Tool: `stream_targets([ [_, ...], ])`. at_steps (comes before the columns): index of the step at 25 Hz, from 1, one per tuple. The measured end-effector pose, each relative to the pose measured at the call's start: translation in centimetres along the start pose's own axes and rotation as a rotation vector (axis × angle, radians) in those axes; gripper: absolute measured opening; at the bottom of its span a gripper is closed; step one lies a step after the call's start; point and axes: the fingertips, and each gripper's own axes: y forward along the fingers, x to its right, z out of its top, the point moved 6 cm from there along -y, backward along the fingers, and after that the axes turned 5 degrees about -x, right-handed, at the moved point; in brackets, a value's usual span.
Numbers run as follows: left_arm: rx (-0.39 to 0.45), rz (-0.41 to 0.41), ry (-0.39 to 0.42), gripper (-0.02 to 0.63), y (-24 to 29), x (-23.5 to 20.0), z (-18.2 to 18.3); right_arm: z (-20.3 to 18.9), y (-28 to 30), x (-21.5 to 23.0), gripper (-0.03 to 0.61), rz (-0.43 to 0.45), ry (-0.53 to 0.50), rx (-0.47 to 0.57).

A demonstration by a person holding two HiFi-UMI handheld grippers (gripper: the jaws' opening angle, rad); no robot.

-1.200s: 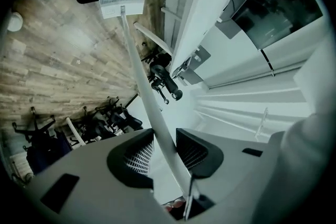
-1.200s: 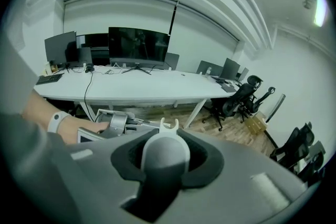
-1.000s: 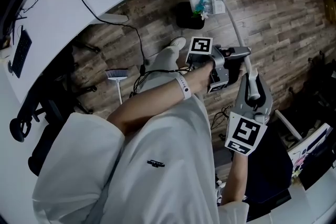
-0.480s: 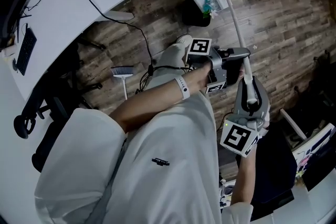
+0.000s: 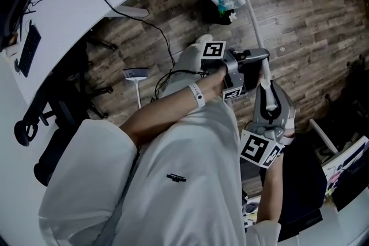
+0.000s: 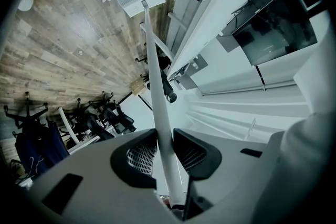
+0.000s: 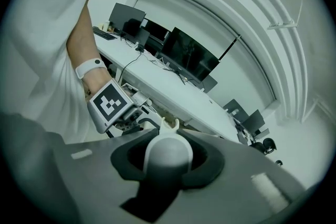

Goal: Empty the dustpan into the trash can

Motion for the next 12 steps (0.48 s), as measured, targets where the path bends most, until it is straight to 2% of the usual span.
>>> stream_targets([
  [12, 0.013, -0.028, 0.010, 0.103, 0.34, 0.01, -0.45, -0.43, -0.43, 0.22, 0.115, -0.001, -0.014, 0.022],
])
